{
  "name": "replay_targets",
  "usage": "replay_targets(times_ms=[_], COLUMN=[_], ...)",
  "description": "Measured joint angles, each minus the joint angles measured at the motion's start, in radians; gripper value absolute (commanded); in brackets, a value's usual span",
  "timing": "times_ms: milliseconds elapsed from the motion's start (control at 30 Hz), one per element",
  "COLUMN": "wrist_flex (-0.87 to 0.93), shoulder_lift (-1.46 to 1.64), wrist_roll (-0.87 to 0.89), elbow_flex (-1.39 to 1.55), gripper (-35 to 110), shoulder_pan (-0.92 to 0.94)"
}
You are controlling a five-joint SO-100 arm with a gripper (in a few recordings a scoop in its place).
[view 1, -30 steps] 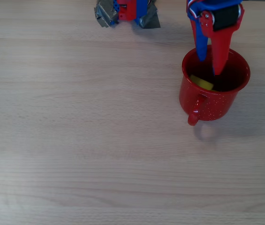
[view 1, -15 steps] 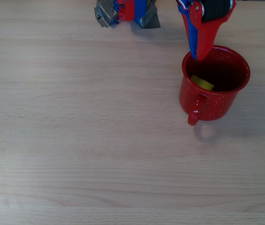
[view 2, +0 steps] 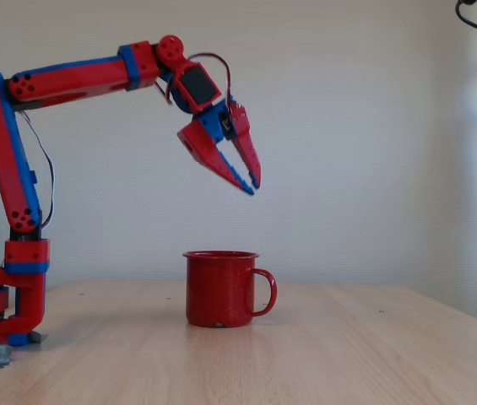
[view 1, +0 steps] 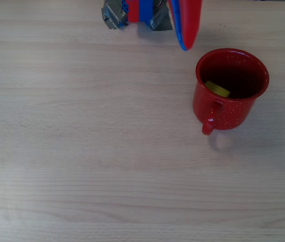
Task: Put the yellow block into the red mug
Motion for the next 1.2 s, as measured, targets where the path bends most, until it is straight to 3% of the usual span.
replay_targets(times_ms=[500,1200], wrist_flex=[-0.005,-0.124], shoulder_lift=[0.350,0.986], wrist_roll=[-0.021,-0.026], elbow_flex=[0.290,0.988], gripper=[0,0], shoulder_pan=[0.215,0.249])
